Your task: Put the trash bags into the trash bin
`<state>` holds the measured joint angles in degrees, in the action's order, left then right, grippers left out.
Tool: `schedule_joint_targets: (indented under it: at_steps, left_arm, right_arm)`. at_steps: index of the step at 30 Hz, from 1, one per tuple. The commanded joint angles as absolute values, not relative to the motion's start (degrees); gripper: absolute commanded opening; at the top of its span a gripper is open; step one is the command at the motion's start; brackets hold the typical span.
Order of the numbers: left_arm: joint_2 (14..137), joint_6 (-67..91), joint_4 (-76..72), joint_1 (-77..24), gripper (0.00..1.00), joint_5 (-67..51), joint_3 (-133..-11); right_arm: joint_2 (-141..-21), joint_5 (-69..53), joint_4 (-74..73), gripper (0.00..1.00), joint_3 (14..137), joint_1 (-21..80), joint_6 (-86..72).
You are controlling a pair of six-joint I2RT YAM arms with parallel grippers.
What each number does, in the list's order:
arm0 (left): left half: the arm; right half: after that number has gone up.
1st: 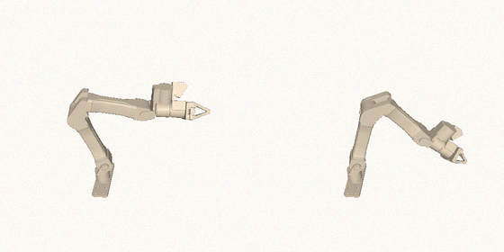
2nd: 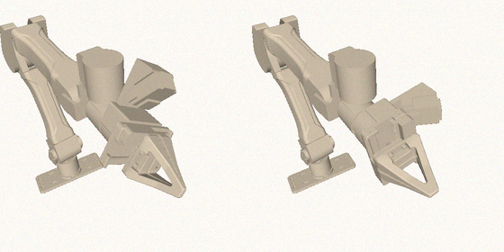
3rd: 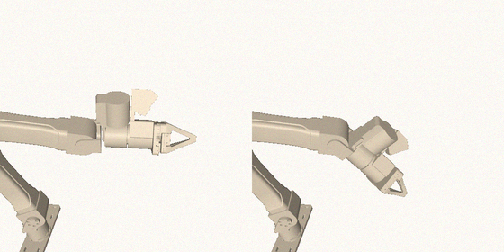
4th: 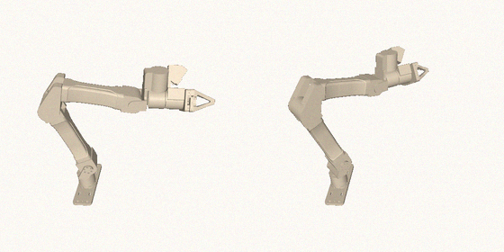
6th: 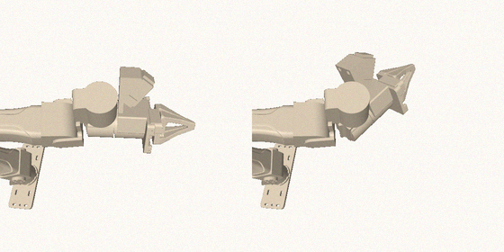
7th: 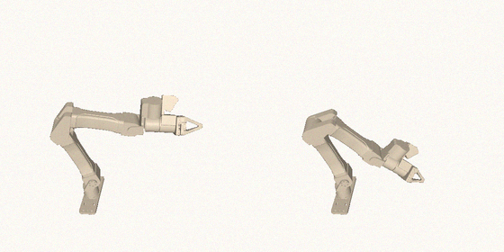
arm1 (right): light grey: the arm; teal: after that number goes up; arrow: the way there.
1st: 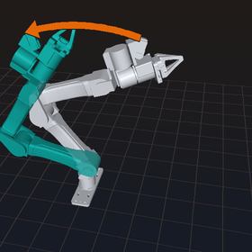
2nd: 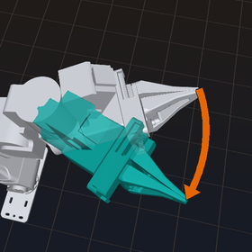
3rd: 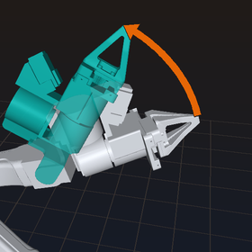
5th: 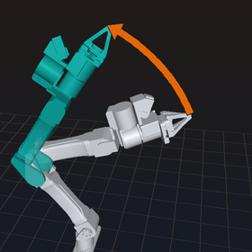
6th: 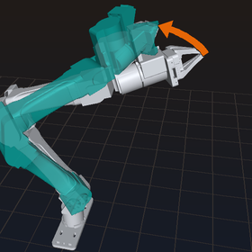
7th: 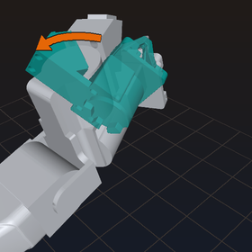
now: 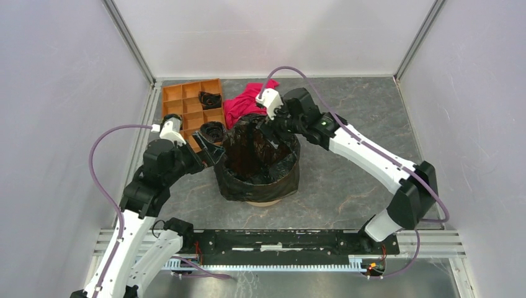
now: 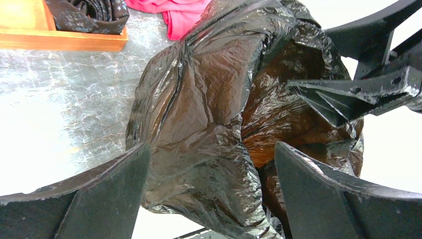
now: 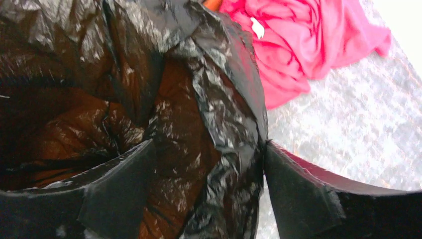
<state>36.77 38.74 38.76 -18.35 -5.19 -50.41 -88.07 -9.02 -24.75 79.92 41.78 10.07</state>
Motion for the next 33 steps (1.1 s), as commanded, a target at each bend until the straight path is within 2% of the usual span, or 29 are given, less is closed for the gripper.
schedule_joint_targets:
  at_steps: [1, 5, 6, 14, 17, 20, 22, 26, 33]
  left_arm:
    - [38.14, 36.36, 33.26, -18.28, 1.00, -8.76, -47.79]
    - [38.67, 37.86, 30.65, -18.28, 1.00, -9.91, -45.18]
    - [38.67, 38.10, 29.99, -18.28, 1.00, -10.10, -44.65]
    - [39.23, 36.84, 30.05, -18.28, 1.00, -10.70, -44.56]
    - [38.22, 36.37, 31.51, -18.28, 1.00, -9.56, -44.91]
    - [36.93, 34.57, 33.60, -18.28, 1.00, -6.81, -46.56]
    - [36.55, 32.88, 35.48, -18.28, 1.00, -4.58, -48.44]
    - [36.64, 30.68, 38.08, -18.28, 1.00, -1.65, -51.94]
    - [36.63, 31.07, 38.78, -18.28, 1.00, -1.47, -51.71]
  right_arm:
    - [-92.59, -13.01, -25.13, 0.76, 87.10, 42.27, 13.72]
    - [-92.69, -11.36, -23.63, 0.58, 83.82, 43.19, 11.26]
    - [-92.17, -9.39, -23.00, 0.52, 82.70, 43.58, 10.59]
    - [-90.08, 9.32, -27.49, 0.23, 81.48, 45.26, 8.94]
    - [-89.75, 13.23, -31.18, 0.15, 82.69, 45.59, 7.58]
    - [-88.90, 14.47, -33.76, 0.13, 82.64, 46.63, 6.46]
    - [-88.23, 14.75, -34.72, 0.16, 82.66, 47.28, 5.83]
    - [-86.73, 15.49, -35.37, 0.45, 83.23, 48.26, 4.67]
    - [-85.84, 20.07, -38.74, 0.79, 86.15, 49.50, 3.35]
